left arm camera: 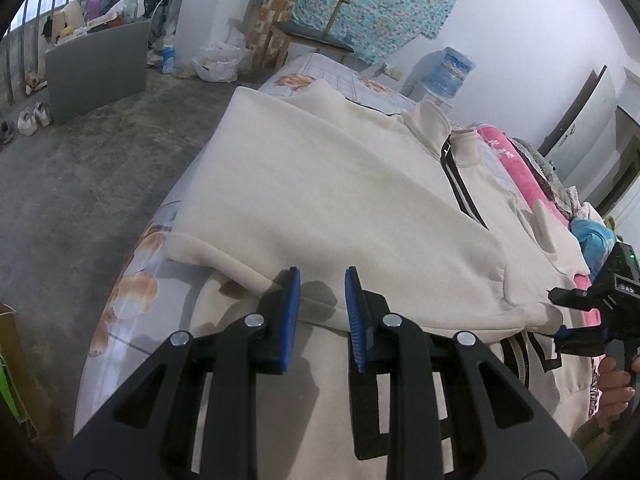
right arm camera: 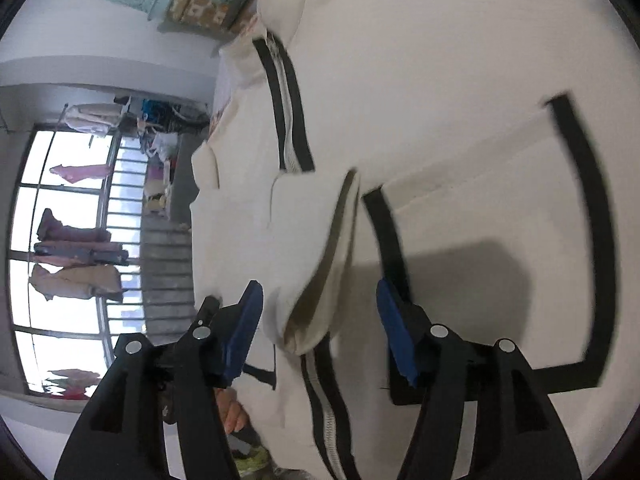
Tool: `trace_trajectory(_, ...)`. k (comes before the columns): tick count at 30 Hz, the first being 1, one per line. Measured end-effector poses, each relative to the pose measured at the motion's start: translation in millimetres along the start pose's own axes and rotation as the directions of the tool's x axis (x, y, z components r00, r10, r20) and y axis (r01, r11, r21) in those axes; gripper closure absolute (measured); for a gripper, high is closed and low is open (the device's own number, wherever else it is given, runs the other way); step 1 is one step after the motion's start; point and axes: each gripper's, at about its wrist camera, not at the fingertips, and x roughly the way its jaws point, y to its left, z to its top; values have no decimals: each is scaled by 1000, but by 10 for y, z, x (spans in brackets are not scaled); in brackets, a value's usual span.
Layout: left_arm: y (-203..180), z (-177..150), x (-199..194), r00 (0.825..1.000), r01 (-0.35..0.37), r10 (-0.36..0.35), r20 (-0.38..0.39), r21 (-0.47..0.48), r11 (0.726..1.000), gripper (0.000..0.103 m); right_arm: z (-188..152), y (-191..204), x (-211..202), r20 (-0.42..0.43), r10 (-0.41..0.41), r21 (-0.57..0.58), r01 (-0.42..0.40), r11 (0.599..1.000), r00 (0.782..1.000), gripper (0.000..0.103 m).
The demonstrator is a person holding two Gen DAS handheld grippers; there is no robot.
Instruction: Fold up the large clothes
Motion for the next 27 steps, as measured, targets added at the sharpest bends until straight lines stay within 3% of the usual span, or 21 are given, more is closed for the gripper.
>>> trace_trajectory(6,-21,-8,-7,1000,-9,9,3,7,1000,80,-36,78,144,-52,24,-1,-24,1000,998,45)
trace_trajectory(8,-18,-5,-9,1000,-7,7,4,6,1000,80,6,111,215,-58,11,-17,-12,1000,998,58)
trace_trajectory(10,-16,1,-17,1000,-7,7,0,1,1000,80,32,170,230,-55,-10,-49,7,999,998,84)
trace_trajectory(12,-16,12,-62,1000,-3,3,-5,-17,1000,80,62,343,202,-33,-73,-137,68,988,997,96)
trace_trajectory(16,-60,49,-254,999,27,-27,19,-6,1000,79,231,894,25,54,-91,-306,103,946,994,97)
trace_trajectory(19,-84,62,-307,999,49,-49,15,17,999,79,444,1364,-315,171,-24,-399,92,912,985,97)
trace_trajectory(21,-91,58,-304,1000,28,-29,10,31,999,79,561,1575,-624,269,23,-434,100,895,963,97)
trace_trajectory(24,-52,58,-208,999,-34,35,-26,26,999,79,667,1634,-947,364,51,-446,126,886,930,97)
trace_trajectory(27,0,98,-94,994,-89,90,-68,18,996,79,772,1489,-929,352,12,-418,146,896,936,97)
